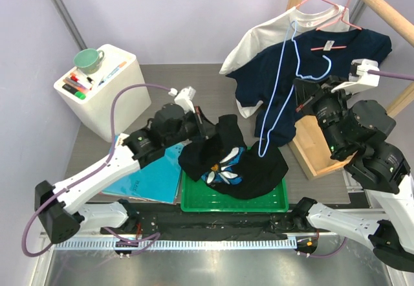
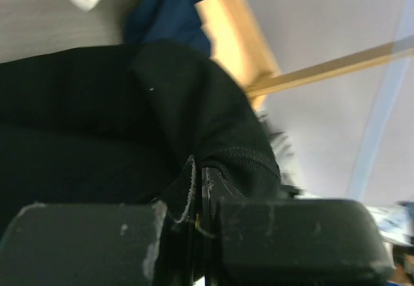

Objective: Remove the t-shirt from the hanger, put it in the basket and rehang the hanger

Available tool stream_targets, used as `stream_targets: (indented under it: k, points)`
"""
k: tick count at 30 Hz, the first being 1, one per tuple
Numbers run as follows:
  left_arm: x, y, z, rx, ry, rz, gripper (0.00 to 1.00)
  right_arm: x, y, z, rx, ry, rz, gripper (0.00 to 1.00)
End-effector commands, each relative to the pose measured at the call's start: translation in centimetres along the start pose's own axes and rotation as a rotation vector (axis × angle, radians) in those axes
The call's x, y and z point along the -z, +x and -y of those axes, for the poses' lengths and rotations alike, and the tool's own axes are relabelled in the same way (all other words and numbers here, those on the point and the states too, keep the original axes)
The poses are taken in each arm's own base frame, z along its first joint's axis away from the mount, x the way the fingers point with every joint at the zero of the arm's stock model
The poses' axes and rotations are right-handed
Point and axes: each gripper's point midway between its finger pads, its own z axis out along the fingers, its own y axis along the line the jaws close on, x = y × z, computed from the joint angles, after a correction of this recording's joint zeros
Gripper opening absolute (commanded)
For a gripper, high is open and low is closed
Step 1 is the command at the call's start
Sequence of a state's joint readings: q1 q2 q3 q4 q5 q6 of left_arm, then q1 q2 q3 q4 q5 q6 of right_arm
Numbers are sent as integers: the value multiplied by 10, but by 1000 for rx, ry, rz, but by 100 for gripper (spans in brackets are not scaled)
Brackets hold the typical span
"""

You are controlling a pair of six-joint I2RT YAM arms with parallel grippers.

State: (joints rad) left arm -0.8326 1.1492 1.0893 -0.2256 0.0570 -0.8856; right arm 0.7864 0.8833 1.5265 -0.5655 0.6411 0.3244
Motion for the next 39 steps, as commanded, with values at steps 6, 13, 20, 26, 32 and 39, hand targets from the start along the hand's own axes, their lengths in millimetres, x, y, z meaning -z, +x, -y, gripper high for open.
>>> stream_targets:
  k: [6, 13, 20, 26, 32, 39]
  points:
    - [-38, 59, -19, -101, -102, -58, 0, 10, -14, 3, -20, -4, 25, 1]
    - [-86, 140, -72, -79, -214, -241, 0, 13, -16, 5, -11, -7, 24, 1]
    - [-107, 224, -122, -69, -330, -370, 0, 20, -12, 17, -3, 20, 24, 1]
    - [-91, 242, -135, -105, -398, -348, 0, 23, -9, 21, 16, 25, 19, 1]
    - [-58, 253, -145, -195, -467, -304, 0, 21, -2, 22, 27, 25, 8, 1]
    - [-45, 235, -78, -448, -434, -195, 0, 19, 3, 18, 19, 9, -4, 1]
